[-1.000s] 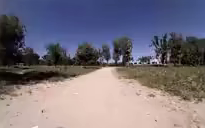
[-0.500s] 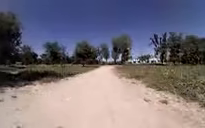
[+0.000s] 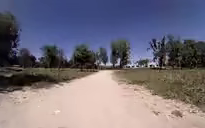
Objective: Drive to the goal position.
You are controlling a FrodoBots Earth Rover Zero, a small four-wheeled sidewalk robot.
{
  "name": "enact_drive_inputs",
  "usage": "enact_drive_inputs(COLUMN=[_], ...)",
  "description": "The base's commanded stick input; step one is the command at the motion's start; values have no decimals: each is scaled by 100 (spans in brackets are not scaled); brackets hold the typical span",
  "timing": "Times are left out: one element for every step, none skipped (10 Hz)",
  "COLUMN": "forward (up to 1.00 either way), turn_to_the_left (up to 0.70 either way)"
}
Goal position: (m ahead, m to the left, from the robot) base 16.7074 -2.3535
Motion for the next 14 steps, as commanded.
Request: enact_drive_inputs(forward=[85,85,85,85,85,85,85,85,85,85,85,85,85,85], turn_to_the_left=[0,0,9,18,17,8,0,0,0,0,0,0,0,0])
